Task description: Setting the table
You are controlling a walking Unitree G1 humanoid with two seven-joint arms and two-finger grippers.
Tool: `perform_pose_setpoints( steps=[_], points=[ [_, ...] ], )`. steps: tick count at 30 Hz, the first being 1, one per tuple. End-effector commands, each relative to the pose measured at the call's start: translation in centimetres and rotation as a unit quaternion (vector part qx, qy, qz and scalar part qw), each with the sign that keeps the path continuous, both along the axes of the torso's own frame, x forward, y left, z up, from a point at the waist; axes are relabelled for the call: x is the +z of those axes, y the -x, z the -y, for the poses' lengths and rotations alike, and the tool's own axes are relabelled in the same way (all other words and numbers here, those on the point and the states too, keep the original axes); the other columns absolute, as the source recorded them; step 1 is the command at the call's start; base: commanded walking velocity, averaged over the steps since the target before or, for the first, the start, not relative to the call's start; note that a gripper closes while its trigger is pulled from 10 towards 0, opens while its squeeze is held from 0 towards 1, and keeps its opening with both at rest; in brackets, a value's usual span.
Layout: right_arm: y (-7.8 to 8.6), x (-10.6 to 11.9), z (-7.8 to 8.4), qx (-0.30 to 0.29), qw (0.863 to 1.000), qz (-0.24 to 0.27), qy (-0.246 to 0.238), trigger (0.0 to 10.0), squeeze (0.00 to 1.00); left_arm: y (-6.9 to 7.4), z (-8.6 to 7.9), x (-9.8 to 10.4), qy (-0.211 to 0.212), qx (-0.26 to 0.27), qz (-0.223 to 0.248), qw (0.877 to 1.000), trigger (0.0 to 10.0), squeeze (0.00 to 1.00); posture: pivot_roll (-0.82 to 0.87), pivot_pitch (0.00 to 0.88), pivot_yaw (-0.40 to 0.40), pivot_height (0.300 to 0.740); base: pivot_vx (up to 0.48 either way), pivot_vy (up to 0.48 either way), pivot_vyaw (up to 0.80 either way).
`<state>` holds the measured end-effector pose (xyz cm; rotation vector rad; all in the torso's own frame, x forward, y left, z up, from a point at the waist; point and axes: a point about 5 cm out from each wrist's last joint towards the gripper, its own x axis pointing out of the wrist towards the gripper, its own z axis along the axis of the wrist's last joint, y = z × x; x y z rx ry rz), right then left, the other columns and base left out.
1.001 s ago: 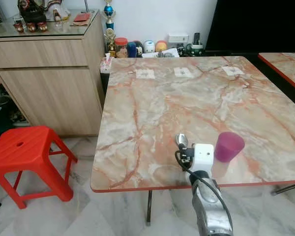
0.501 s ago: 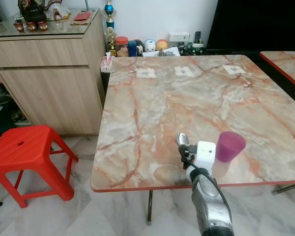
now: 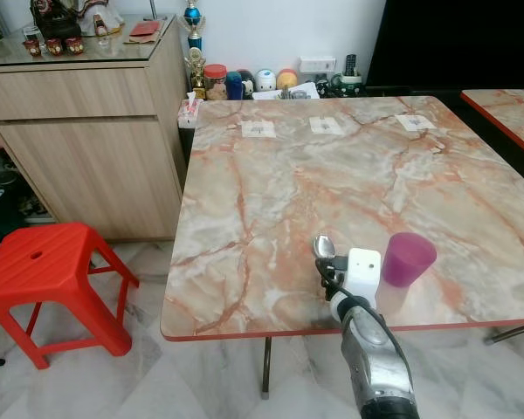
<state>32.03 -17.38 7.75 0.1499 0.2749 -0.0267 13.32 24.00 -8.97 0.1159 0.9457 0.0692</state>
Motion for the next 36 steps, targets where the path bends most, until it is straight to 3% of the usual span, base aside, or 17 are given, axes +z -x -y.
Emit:
perform_pose_setpoints(
  steps=[1,15,34,35,36],
  points=[
    [-0.2,0.2,0.2,-0.001,1.0,-0.006,0.004,10.0,0.0,0.5,0.1,-0.3,0.001,-0.001,-0.016,1.0,10.0,0.0,0.02,0.066,-0.009,0.74,0.0,0.0,0.0],
    [-0.6,-0.2,-0.4,0.022,0.999,-0.032,0.011,10.0,0.0,0.5,0.0,-0.2,0.0,0.0,-0.016,1.0,10.0,0.0,0.03,0.071,-0.007,0.74,0.0,0.0,0.0],
    [0.2,-2.4,-0.6,0.032,0.995,-0.09,-0.003,10.0,0.0,0.8,0.0,-0.3,0.002,0.0,-0.018,1.0,10.0,0.0,0.03,0.079,-0.006,0.74,0.0,0.0,0.0],
    [0.2,-2.4,-0.5,0.031,0.995,-0.09,-0.003,6.5,0.0,0.8,0.0,-0.3,0.002,0.0,-0.018,1.0,10.0,0.0,0.03,0.081,-0.007,0.74,0.0,0.0,0.0],
    [0.3,-2.4,-0.6,0.028,0.996,-0.09,-0.007,0.0,0.0,0.8,0.0,-0.3,0.003,0.001,-0.018,1.0,10.0,0.0,0.03,0.081,-0.007,0.74,0.0,0.0,0.0]
  ],
)
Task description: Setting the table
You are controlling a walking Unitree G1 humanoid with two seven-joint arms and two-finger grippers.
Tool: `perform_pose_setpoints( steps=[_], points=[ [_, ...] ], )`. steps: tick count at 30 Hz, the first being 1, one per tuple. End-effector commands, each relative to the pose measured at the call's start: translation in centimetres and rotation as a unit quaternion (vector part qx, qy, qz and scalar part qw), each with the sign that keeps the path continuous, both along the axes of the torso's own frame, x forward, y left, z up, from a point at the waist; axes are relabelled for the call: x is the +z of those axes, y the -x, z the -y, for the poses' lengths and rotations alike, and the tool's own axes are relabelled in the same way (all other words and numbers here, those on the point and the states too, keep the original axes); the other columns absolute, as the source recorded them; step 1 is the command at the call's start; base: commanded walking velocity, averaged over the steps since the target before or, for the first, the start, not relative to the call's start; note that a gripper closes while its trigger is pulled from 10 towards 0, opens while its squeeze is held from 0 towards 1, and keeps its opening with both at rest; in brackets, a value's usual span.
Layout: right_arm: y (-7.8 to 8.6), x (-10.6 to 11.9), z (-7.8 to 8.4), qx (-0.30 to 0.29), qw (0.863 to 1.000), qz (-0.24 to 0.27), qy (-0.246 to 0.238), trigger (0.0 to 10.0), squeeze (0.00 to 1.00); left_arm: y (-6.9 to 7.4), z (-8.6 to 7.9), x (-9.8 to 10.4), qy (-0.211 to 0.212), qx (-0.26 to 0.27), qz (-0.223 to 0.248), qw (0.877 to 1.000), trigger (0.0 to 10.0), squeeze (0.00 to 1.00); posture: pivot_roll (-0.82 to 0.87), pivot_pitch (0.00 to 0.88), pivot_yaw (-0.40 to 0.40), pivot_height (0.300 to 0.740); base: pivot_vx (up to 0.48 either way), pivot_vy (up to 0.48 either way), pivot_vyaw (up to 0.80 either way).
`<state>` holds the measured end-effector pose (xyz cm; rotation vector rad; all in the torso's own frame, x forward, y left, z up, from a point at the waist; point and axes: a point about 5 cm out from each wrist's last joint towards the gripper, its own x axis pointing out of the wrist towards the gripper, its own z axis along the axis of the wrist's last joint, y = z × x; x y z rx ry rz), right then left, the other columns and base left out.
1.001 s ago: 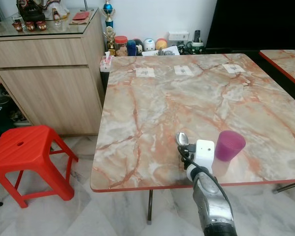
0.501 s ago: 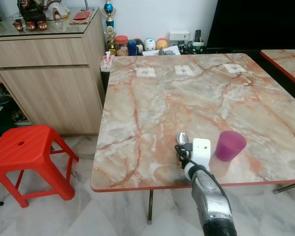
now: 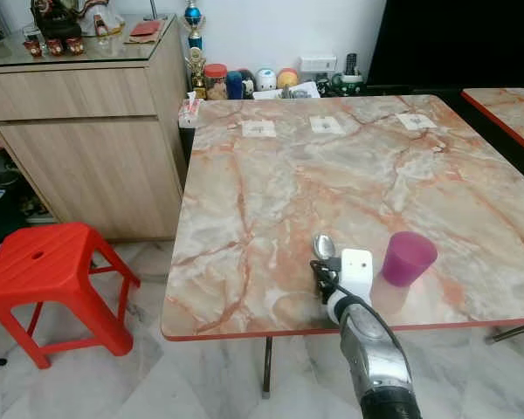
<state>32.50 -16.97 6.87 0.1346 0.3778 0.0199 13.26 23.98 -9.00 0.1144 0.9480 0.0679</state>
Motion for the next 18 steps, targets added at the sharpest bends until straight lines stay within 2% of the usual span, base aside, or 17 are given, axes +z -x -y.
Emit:
perform_pose_setpoints(
  steps=[1,10,18],
  points=[
    [0.72,-1.55,-0.16,0.0,0.999,-0.041,-0.009,0.0,0.0,0.7,-0.02,-0.28,0.002,0.001,-0.016,1.0,10.0,0.0,0.03,0.081,-0.007,0.74,0.0,0.0,0.0],
    [0.77,-1.75,-0.44,0.01,0.999,-0.044,-0.001,0.0,0.0,0.41,0.74,-0.39,0.006,-0.004,-0.014,1.0,10.0,0.0,0.03,0.085,-0.012,0.74,0.0,0.0,0.0],
    [0.85,-1.95,-0.79,0.013,0.999,-0.046,-0.006,0.0,0.0,0.64,0.73,-0.45,0.009,-0.003,-0.016,1.0,10.0,0.0,0.03,0.08,-0.014,0.74,0.0,0.0,0.0]
  ],
)
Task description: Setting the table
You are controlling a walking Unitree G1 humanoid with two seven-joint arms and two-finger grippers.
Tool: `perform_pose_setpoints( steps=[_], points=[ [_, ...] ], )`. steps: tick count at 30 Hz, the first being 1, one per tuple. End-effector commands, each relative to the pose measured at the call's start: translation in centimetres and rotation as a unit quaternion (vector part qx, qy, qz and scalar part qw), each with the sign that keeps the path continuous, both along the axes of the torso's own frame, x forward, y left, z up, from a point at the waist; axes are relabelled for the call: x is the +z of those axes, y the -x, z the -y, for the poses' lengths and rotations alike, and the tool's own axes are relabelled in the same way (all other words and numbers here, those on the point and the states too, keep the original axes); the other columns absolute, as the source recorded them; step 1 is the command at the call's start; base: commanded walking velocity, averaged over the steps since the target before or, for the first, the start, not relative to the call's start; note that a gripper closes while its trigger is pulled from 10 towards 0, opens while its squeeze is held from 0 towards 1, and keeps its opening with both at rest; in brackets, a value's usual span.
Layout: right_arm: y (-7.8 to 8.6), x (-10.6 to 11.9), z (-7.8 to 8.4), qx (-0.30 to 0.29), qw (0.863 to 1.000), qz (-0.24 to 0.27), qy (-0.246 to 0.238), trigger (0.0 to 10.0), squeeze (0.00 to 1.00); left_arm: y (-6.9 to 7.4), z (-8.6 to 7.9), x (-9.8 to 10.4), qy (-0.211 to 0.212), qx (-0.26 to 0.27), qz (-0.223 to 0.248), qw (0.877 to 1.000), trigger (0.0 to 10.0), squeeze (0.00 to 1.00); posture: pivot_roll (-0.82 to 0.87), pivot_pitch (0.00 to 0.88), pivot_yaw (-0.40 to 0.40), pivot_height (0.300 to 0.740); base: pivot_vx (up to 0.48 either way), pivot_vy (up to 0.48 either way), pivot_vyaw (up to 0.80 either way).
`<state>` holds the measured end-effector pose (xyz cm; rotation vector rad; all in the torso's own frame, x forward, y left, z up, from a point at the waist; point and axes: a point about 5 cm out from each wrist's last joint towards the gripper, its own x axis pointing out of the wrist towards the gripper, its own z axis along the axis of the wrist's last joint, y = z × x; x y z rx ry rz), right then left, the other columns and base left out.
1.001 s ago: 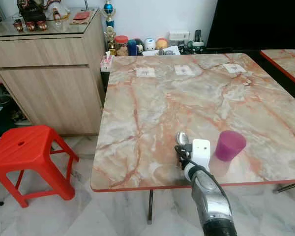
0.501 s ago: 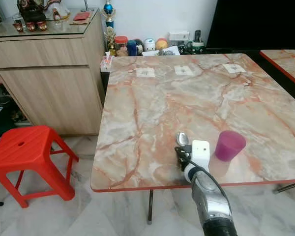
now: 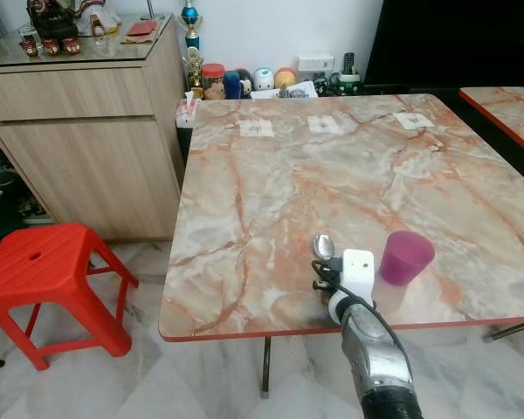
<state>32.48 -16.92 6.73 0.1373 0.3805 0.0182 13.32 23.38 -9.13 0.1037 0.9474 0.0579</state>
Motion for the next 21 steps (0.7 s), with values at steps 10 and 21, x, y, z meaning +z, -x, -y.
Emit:
perform_pose_setpoints(
  steps=[10,21],
  points=[
    [0.9,-1.9,-1.1,0.023,0.999,-0.046,-0.004,0.0,0.0,0.9,-0.3,-0.3,0.0,-0.002,-0.019,1.0,10.0,0.0,0.03,0.063,-0.013,0.74,0.0,0.0,0.0],
    [0.0,0.8,-1.6,0.027,0.998,0.063,0.002,0.0,0.0,1.0,-0.2,-0.3,0.0,-0.007,-0.022,1.0,10.0,0.0,0.03,0.049,-0.013,0.74,0.0,0.0,0.0]
  ],
)
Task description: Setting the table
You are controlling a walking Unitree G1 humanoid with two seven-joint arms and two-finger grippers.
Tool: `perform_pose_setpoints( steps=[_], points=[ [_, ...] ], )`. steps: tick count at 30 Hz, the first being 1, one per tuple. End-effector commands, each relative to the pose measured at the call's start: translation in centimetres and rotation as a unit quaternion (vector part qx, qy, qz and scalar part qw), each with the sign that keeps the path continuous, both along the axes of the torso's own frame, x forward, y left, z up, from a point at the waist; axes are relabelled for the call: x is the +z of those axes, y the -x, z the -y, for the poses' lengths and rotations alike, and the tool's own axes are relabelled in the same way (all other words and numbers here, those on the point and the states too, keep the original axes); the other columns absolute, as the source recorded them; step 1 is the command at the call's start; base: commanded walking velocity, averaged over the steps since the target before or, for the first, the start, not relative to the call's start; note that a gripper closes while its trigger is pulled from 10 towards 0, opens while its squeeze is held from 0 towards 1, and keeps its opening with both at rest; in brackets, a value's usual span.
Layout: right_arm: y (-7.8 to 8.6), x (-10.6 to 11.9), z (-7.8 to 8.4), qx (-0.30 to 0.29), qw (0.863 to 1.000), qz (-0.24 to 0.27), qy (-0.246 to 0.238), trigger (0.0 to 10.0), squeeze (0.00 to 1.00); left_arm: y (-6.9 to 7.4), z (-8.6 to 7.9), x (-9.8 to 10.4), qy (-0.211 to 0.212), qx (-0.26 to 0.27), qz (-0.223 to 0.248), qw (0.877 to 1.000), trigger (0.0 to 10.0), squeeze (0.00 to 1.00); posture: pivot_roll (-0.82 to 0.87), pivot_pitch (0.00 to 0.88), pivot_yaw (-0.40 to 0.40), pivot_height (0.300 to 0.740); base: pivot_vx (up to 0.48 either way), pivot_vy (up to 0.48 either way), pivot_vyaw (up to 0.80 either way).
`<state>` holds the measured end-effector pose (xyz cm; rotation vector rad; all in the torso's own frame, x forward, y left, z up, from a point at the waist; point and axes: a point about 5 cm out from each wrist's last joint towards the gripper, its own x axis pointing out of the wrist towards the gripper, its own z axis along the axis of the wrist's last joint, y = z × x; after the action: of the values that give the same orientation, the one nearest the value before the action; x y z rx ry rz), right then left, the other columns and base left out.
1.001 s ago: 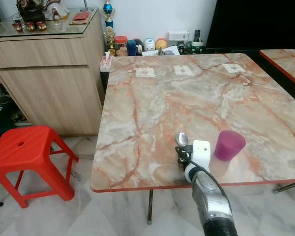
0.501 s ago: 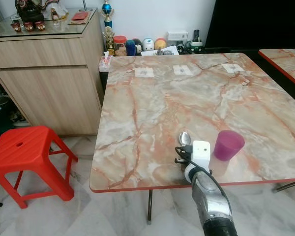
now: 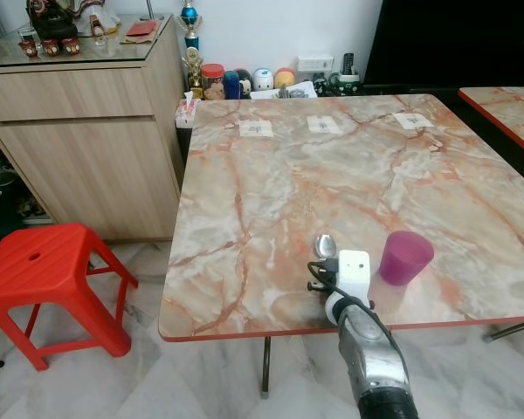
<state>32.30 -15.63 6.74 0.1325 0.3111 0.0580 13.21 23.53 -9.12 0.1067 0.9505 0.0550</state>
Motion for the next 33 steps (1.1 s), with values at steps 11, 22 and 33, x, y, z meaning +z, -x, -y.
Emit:
perform_pose_setpoints(
  steps=[11,22,33],
  points=[
    [0.1,6.5,-1.1,0.005,0.984,0.168,0.064,10.0,0.0,0.8,0.4,-0.5,-0.001,-0.008,-0.023,1.0,10.0,0.0,0.03,0.034,-0.019,0.74,0.0,0.0,0.0],
    [2.1,9.4,0.3,-0.031,0.967,0.238,0.082,10.0,0.0,0.6,0.5,-0.4,0.001,-0.01,-0.019,1.0,10.0,0.0,0.01,0.026,-0.02,0.74,0.0,0.0,0.0],
    [2.2,10.3,-0.1,-0.031,0.963,0.259,0.071,10.0,0.0,0.3,0.6,-0.3,-0.006,-0.02,-0.014,1.0,10.0,0.0,0.01,0.055,-0.023,0.74,0.0,-0.175,0.0]
  ],
)
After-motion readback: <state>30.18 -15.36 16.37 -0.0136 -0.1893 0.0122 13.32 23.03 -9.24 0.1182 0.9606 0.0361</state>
